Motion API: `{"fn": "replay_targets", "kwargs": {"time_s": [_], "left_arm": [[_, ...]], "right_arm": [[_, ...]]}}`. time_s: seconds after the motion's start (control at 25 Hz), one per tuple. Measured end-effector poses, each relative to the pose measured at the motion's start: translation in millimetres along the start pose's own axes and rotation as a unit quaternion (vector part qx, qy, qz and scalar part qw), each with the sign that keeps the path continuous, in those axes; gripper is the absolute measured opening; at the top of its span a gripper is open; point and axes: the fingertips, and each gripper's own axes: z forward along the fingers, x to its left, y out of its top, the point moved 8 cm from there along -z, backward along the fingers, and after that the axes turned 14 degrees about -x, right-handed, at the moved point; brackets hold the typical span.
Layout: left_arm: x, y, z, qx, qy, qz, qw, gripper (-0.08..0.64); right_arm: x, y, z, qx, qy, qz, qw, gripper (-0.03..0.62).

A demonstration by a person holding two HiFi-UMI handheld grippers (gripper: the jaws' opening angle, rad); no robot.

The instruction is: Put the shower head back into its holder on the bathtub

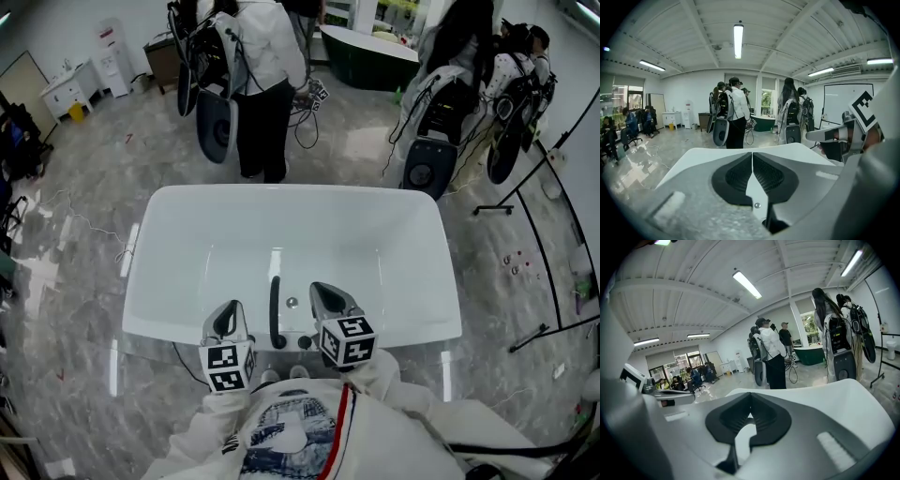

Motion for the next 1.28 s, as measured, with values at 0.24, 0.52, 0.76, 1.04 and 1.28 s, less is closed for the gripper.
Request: {"fn": "replay_targets", "kwargs": {"time_s": [0.24,0.52,0.76,1.04,1.28], "left_arm": [[-14.5,-4.7,-11.4,-0.01,-0.01,0.005,0.9999,0.003],[2.1,6.9,-26.6,-0.009,-0.009,0.017,0.9998,0.003],[6.4,3.0,-29.3,-0.018,-0.021,0.02,0.9994,0.003],[14.9,-4.3,-62.2,-0.023,-0.047,0.018,0.9984,0.003],[21.5,-3.5,-106.8,-0.034,-0.066,0.024,0.9969,0.003]], "right_arm": [[-7.0,-1.4,-13.3,-0.003,0.009,-0.005,1.0,0.006],[11.4,2.8,-19.6,-0.019,0.028,-0.008,0.999,0.006],[15.7,-6.7,-30.5,-0.023,0.008,-0.006,1.0,0.006],[44.2,-17.1,-60.9,-0.023,-0.02,-0.016,0.999,0.006],[78.2,-24.6,-97.0,-0.032,-0.038,-0.022,0.999,0.006]]}}
